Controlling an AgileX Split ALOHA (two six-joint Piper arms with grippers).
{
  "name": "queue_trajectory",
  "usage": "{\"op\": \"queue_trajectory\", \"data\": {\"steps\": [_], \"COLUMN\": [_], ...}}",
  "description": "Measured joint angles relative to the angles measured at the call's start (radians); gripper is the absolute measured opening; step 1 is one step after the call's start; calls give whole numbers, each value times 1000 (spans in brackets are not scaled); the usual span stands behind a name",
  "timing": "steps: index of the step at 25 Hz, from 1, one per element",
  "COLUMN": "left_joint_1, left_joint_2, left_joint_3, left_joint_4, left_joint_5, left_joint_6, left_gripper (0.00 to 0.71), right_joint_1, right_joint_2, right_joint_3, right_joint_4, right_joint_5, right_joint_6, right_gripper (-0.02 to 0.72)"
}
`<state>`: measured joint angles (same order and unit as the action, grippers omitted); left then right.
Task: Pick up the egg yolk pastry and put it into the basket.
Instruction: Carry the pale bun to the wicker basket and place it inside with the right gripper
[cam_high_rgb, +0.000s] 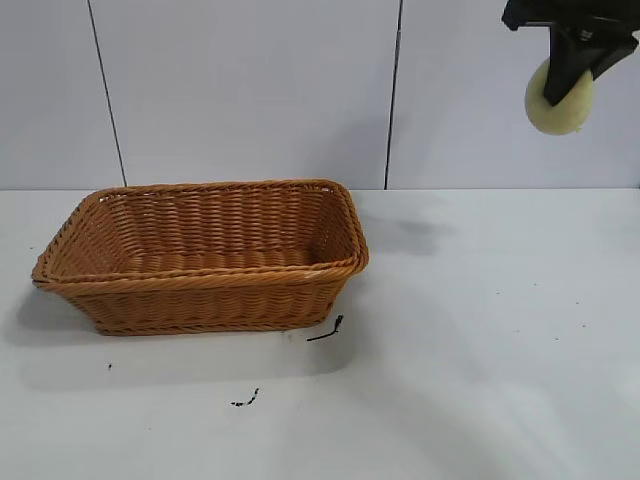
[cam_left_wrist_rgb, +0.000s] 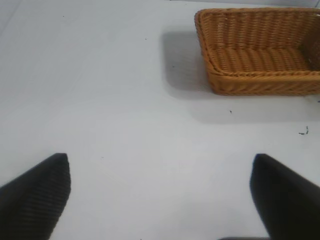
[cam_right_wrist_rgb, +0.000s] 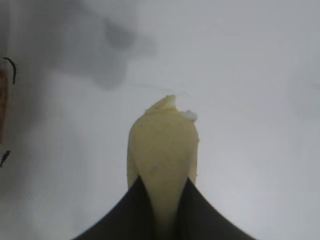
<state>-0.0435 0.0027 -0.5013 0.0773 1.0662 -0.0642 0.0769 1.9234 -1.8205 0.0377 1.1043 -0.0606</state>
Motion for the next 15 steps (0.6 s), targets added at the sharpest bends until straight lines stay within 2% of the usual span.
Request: {"op": "queue_trajectory", "data": {"steps": [4,10,15], "left_joint_1": [0,0,0], "left_joint_2": [0,0,0], "left_joint_3": [0,0,0], "left_joint_4": [0,0,0], "left_joint_5": [0,0,0], "left_joint_6": [0,0,0], "left_gripper": [696,696,696], "right_joint_1": [74,264,416], "right_joint_2": [32,149,265], "right_joint_3": [-78,-232,-332], "right_joint_4": [-2,-2,3], "right_joint_5": [30,52,35], "right_joint_6": [0,0,8], "right_gripper": [19,19,19]}}
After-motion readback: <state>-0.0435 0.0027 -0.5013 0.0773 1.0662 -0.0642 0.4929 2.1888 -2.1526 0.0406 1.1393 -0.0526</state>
